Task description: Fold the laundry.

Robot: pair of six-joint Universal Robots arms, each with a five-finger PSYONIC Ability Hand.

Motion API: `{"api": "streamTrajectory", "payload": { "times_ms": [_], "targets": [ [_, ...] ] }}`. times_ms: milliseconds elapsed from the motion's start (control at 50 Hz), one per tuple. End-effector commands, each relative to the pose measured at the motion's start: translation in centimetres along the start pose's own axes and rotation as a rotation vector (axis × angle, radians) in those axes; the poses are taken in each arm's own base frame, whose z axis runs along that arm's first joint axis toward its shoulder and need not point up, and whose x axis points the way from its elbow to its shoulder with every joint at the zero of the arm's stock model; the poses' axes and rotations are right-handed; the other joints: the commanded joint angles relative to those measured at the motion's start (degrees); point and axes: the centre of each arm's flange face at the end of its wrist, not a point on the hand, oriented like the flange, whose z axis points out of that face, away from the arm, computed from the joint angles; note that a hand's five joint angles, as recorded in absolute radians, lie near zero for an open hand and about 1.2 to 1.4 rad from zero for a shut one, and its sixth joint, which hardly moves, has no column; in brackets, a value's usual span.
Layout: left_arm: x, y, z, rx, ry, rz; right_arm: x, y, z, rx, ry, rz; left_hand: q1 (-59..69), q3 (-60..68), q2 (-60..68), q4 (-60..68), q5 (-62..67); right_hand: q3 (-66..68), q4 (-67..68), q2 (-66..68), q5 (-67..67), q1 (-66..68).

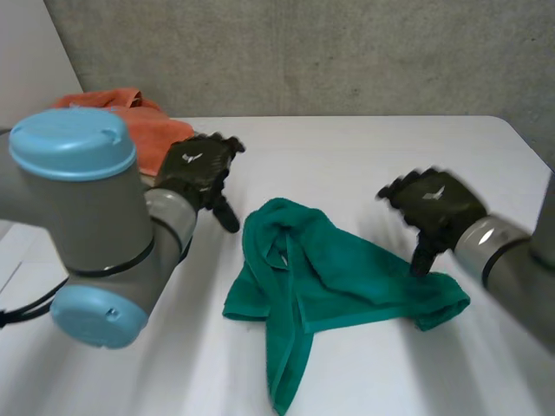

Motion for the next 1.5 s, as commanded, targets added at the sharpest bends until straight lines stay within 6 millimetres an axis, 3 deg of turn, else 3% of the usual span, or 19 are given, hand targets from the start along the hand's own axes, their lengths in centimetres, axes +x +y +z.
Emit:
{"api": "streamTrajectory", "payload": {
  "times_ms": [20, 220, 420, 500, 520, 540, 600, 680, 720, 760, 800, 820, 900, 960, 1040, 1060, 1100, 1360, 1500],
  "targets": [
    [-0.8, 4.4, -1.3, -0.151, -0.021, -0.014, -4.5, 1.2, -1.0, 0.035, -0.112, 0.031, 0.1, 0.3, 0.4, 0.7, 1.0, 5.7, 5.9, 5.7, 4.9, 4.7],
    [0.0, 9.9, -0.6, -0.317, 0.013, -0.038, -7.8, 3.7, 1.4, 0.050, -0.172, 0.096, 3.5, 3.6, 3.7, 4.1, 4.4, 11.3, 11.4, 11.2, 10.5, 10.3],
    [0.9, 11.6, 1.5, -0.337, 0.047, -0.031, -10.2, 5.1, 2.5, 0.051, -0.218, 0.072, 8.9, 9.0, 9.1, 9.4, 9.8, 16.5, 16.6, 16.5, 15.7, 15.5],
    [1.4, 11.8, 2.0, -0.333, 0.064, -0.035, -10.8, 5.7, 3.3, 0.038, -0.227, 0.063, 32.5, 32.7, 32.8, 33.1, 33.4, 23.7, 23.8, 23.7, 22.9, 22.7],
    [1.6, 11.8, 2.0, -0.332, 0.061, -0.030, -10.8, 5.8, 3.4, 0.036, -0.229, 0.063, 53.9, 54.1, 54.2, 54.5, 54.8, 28.2, 28.4, 28.2, 27.5, 27.2],
    [1.7, 11.8, 2.0, -0.327, 0.062, -0.028, -10.8, 5.8, 3.6, 0.036, -0.230, 0.063, 62.5, 62.6, 62.7, 63.0, 63.4, 34.1, 34.3, 34.1, 33.3, 33.1],
    [1.5, 10.1, 2.3, -0.265, 0.036, -0.036, -10.6, 5.5, 4.1, 0.039, -0.219, 0.066, 64.9, 65.0, 65.1, 65.4, 65.8, 64.9, 65.0, 64.8, 64.1, 63.9],
    [0.4, 3.1, 1.6, -0.054, -0.017, -0.074, -9.8, 4.8, 3.9, 0.037, -0.204, 0.077, 64.9, 65.0, 65.1, 65.4, 65.8, 68.1, 68.2, 68.0, 67.3, 67.1],
    [-0.1, 1.0, 1.3, 0.017, -0.022, -0.082, -8.9, 3.6, 3.7, 0.070, -0.177, 0.078, 64.9, 65.0, 65.1, 65.4, 65.8, 68.1, 68.2, 68.0, 67.3, 67.1],
    [-0.6, -0.7, 1.0, 0.072, -0.033, -0.088, -5.8, 0.9, 3.0, 0.143, -0.099, 0.083, 64.9, 65.0, 65.1, 65.4, 65.8, 68.1, 68.2, 68.0, 67.3, 67.1],
    [-1.8, -2.9, 0.7, 0.137, -0.061, -0.098, -3.2, -0.2, 2.6, 0.161, -0.035, 0.084, 64.9, 65.0, 65.1, 65.4, 65.8, 68.1, 68.2, 68.0, 67.3, 67.1],
    [-2.3, -3.8, 0.5, 0.161, -0.070, -0.101, -0.5, -1.0, 2.2, 0.166, 0.030, 0.082, 64.9, 65.0, 65.1, 65.4, 65.8, 68.1, 68.2, 68.0, 67.3, 67.1],
    [-4.2, -6.8, -0.3, 0.245, -0.109, -0.114, 3.9, -2.9, 0.5, 0.178, 0.135, 0.043, 64.9, 65.0, 65.1, 65.4, 65.8, 68.1, 68.2, 68.0, 67.3, 67.1],
    [-4.5, -7.4, -0.7, 0.252, -0.074, -0.098, 5.3, -3.4, -0.3, 0.172, 0.158, 0.025, 64.9, 65.0, 65.1, 65.4, 65.8, 68.1, 68.2, 68.0, 67.3, 67.1],
    [-3.5, -6.0, -1.0, 0.199, -0.001, -0.066, 4.7, -3.2, -1.1, 0.131, 0.079, 0.040, 64.9, 65.0, 65.1, 65.4, 65.8, 68.1, 68.2, 68.0, 67.3, 67.1],
    [-3.5, -5.7, -1.0, 0.187, 0.005, -0.061, 4.4, -2.8, -1.2, 0.103, 0.059, 0.063, 64.9, 65.0, 65.1, 65.4, 65.8, 36.5, 36.7, 36.5, 35.7, 35.5],
    [-3.3, -4.8, -1.2, 0.161, 0.011, -0.053, 4.2, -2.3, -1.3, 0.076, 0.051, 0.101, 64.9, 65.0, 65.1, 65.4, 65.8, 8.2, 8.3, 8.2, 7.4, 7.2],
    [-3.0, -4.6, -1.4, 0.156, 0.020, -0.052, 2.9, 1.3, 1.2, 0.001, 0.063, 0.304, 64.9, 65.0, 65.1, 65.4, 65.8, 3.9, 4.0, 3.8, 3.1, 2.9],
    [-2.7, -4.3, -1.6, 0.149, 0.033, -0.054, -0.5, 4.2, 3.9, -0.118, -0.009, 0.285, 64.9, 65.0, 65.1, 65.4, 65.8, 4.7, 4.9, 4.7, 3.9, 3.7]
  ]
}}
